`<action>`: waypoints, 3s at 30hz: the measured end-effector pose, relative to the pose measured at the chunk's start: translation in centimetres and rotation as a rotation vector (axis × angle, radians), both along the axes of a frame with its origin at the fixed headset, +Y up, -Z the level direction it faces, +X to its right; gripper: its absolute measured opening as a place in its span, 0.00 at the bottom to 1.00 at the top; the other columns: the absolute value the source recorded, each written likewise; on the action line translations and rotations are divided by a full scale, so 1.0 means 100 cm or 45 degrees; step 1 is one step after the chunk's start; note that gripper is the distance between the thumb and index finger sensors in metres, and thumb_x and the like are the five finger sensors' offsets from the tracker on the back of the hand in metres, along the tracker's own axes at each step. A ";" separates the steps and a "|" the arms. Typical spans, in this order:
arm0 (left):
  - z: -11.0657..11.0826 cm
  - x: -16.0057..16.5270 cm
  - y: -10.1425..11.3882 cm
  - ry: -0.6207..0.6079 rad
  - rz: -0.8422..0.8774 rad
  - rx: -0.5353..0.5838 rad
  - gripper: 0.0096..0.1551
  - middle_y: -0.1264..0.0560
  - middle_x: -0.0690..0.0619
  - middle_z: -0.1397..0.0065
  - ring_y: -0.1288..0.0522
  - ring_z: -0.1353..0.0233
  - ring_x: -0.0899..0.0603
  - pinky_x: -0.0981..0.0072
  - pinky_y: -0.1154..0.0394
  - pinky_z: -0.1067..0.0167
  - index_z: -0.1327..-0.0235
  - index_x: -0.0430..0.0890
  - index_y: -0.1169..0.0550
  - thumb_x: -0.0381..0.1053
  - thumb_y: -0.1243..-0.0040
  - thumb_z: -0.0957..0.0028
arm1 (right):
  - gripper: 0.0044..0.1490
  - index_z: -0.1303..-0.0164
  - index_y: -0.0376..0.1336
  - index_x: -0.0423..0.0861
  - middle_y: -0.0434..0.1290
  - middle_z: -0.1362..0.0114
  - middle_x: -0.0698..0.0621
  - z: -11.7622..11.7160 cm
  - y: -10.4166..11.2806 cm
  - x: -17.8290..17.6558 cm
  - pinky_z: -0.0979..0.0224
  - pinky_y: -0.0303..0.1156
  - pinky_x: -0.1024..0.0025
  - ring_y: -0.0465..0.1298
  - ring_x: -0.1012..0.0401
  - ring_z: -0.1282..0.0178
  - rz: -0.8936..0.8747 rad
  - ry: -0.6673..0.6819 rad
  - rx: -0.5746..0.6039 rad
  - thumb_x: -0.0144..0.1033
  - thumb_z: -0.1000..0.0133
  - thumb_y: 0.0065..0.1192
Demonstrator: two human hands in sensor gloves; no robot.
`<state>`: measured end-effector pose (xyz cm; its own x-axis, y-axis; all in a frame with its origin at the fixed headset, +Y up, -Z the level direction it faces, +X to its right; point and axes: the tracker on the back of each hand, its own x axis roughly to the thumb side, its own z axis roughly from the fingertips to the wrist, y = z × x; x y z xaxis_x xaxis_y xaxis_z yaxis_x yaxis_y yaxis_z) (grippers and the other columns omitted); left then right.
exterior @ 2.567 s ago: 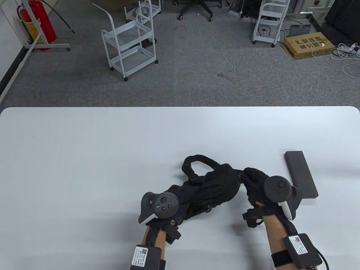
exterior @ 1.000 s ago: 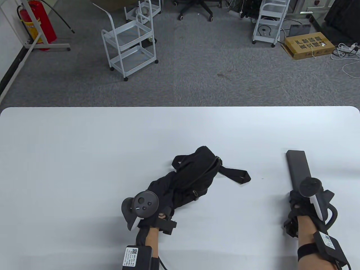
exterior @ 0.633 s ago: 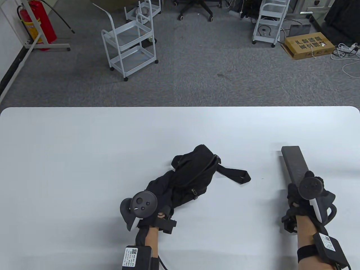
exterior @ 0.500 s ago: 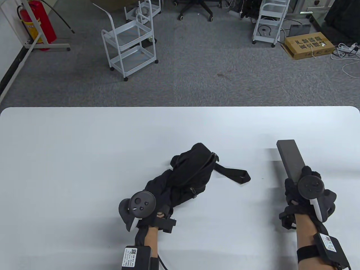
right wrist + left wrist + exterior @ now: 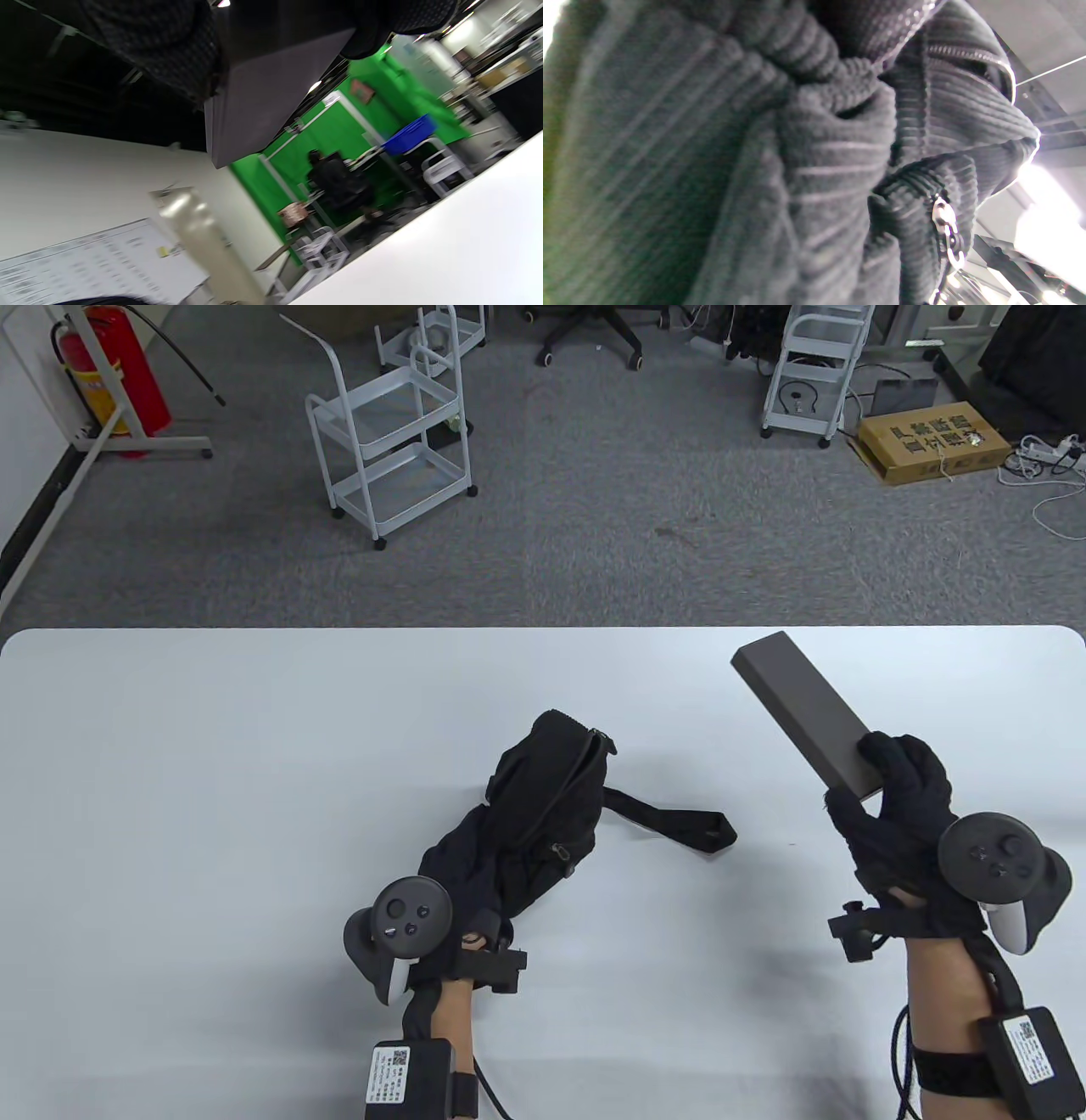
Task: Put stationery box into the backpack's main compartment
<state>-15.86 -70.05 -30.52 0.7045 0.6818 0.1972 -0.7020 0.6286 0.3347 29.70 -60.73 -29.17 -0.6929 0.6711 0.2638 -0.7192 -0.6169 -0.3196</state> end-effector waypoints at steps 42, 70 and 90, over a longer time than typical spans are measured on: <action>0.006 0.040 0.005 -0.269 -0.253 0.076 0.26 0.17 0.46 0.34 0.21 0.42 0.36 0.37 0.23 0.41 0.33 0.45 0.19 0.44 0.39 0.46 | 0.40 0.23 0.62 0.41 0.55 0.17 0.32 0.031 0.009 -0.083 0.24 0.60 0.30 0.66 0.33 0.27 0.351 0.432 0.002 0.52 0.40 0.67; 0.009 0.052 0.006 -0.352 -0.212 0.122 0.26 0.16 0.46 0.36 0.20 0.45 0.37 0.38 0.21 0.43 0.34 0.45 0.18 0.44 0.39 0.47 | 0.41 0.21 0.56 0.39 0.46 0.16 0.35 0.005 -0.048 -0.107 0.21 0.60 0.32 0.62 0.31 0.21 0.168 0.401 -0.109 0.46 0.39 0.65; 0.010 0.039 0.008 -0.328 0.129 0.119 0.26 0.16 0.46 0.37 0.19 0.46 0.38 0.39 0.19 0.46 0.34 0.46 0.18 0.44 0.40 0.47 | 0.47 0.13 0.44 0.41 0.47 0.13 0.38 -0.006 -0.054 -0.078 0.19 0.53 0.29 0.50 0.30 0.13 0.029 0.411 -0.125 0.50 0.38 0.53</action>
